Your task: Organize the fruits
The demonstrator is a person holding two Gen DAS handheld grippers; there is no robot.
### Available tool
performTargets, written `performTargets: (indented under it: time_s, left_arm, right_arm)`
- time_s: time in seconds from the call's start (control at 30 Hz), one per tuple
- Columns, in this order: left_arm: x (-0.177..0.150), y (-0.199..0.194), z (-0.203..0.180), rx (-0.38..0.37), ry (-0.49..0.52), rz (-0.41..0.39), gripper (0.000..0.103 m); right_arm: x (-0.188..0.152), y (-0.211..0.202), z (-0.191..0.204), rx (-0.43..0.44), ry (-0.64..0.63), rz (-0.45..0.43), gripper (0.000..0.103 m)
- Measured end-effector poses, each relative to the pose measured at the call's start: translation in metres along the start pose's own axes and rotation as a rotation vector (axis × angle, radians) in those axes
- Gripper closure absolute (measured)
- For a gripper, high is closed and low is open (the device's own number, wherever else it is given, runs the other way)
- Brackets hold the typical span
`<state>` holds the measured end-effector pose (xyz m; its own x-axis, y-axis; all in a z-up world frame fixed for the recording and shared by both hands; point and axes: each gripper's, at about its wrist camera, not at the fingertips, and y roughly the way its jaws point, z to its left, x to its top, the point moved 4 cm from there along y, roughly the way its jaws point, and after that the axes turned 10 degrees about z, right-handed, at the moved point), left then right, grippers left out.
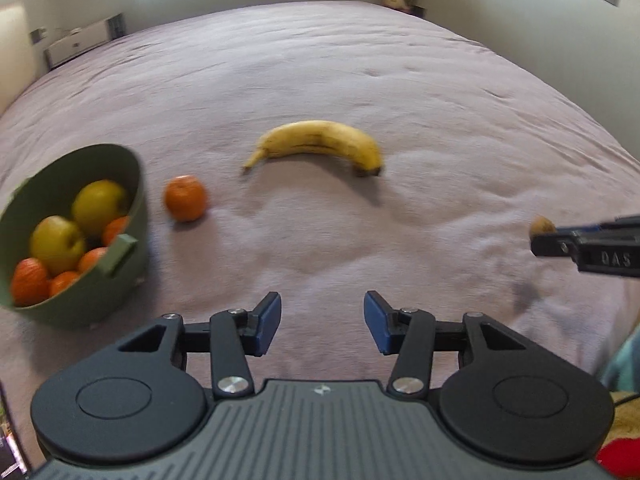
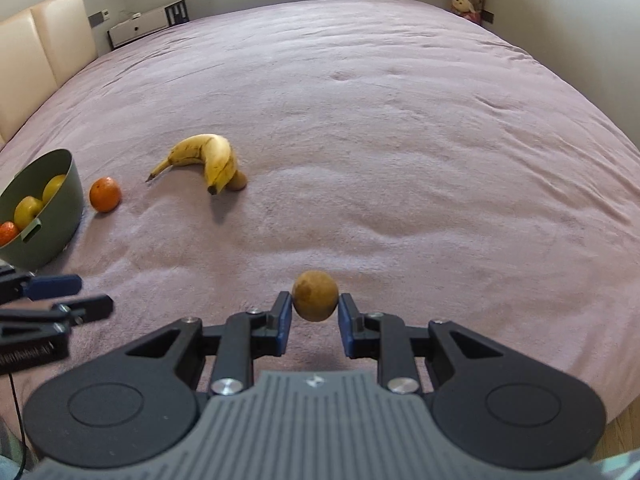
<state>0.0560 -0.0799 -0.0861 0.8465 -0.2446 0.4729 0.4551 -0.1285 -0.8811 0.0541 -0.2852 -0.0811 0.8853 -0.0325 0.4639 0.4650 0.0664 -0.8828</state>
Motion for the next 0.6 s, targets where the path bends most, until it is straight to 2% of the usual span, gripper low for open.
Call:
performTargets:
  time_s: [0.17, 0.37, 0.6]
  left_arm:
    - [0.007, -0.006, 0.017, -0.006, -0.051, -0.026, 0.047]
    - [0.032, 0.008, -0.010, -0.017, 0.082, -0.077, 0.054]
    - [0.060, 0.033, -0.037, -0.032, 0.135, -0.131, 0.055]
  right_arm:
    - [0.004, 0.009, 0.017, 0.030, -0.041, 0.004, 0.081]
    - [0.024, 0.013, 0.030, 0.039, -0.091, -0.040, 0.081]
    - [0.054, 0.024, 0.017, 0.014, -0.044, -0.043, 0.081]
